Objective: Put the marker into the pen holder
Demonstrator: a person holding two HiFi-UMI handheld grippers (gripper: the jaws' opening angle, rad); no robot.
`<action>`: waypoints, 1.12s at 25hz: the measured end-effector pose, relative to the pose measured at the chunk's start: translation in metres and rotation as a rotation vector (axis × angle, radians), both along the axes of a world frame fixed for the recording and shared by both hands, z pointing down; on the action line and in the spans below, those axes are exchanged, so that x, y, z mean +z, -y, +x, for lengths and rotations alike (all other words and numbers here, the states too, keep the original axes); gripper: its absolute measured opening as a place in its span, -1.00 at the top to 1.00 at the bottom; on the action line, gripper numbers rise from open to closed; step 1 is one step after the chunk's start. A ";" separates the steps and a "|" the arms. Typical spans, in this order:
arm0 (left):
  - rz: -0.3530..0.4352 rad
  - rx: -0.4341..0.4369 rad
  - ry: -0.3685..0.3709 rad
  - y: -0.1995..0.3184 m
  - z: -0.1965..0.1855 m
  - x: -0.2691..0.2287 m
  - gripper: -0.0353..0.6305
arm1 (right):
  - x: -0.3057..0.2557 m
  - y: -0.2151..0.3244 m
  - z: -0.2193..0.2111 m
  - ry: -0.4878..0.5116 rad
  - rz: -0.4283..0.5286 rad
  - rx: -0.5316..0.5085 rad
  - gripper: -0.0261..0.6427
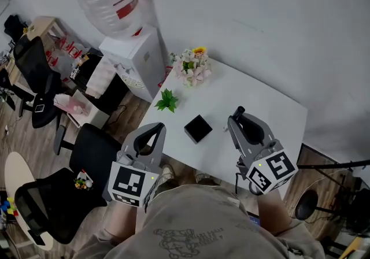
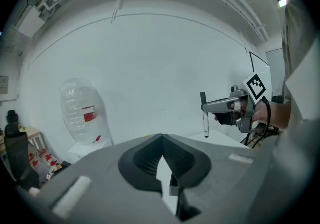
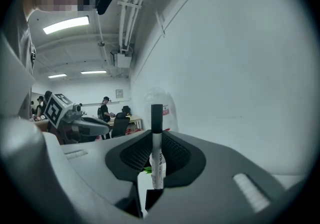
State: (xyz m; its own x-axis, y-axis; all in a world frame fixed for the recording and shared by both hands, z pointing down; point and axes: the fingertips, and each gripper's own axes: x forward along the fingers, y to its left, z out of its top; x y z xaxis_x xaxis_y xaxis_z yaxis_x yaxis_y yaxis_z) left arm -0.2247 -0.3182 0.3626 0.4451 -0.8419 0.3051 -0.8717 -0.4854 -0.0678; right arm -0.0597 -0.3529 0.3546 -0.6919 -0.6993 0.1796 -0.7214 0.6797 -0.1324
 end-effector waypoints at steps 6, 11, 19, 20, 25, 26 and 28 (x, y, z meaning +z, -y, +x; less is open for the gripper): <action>0.001 0.101 0.010 0.012 -0.027 0.000 0.89 | 0.002 -0.004 -0.013 0.016 0.000 0.132 0.66; 0.004 0.185 0.013 0.019 -0.029 0.003 0.89 | -0.004 -0.014 -0.019 0.021 0.017 0.210 0.66; 0.015 0.296 -0.003 0.030 0.005 0.000 0.89 | -0.001 -0.029 0.001 -0.015 0.025 0.322 0.66; 0.009 0.310 0.000 0.029 0.009 0.001 0.89 | -0.001 -0.030 0.002 -0.012 0.024 0.328 0.66; 0.010 0.330 0.020 0.027 0.016 0.004 0.89 | -0.001 -0.031 0.003 0.010 0.024 0.332 0.66; 0.001 0.324 0.018 0.027 0.016 0.005 0.89 | -0.003 -0.030 0.003 0.012 0.028 0.334 0.66; -0.012 0.312 0.011 0.027 0.016 0.007 0.89 | -0.008 -0.029 0.005 0.020 0.042 0.334 0.66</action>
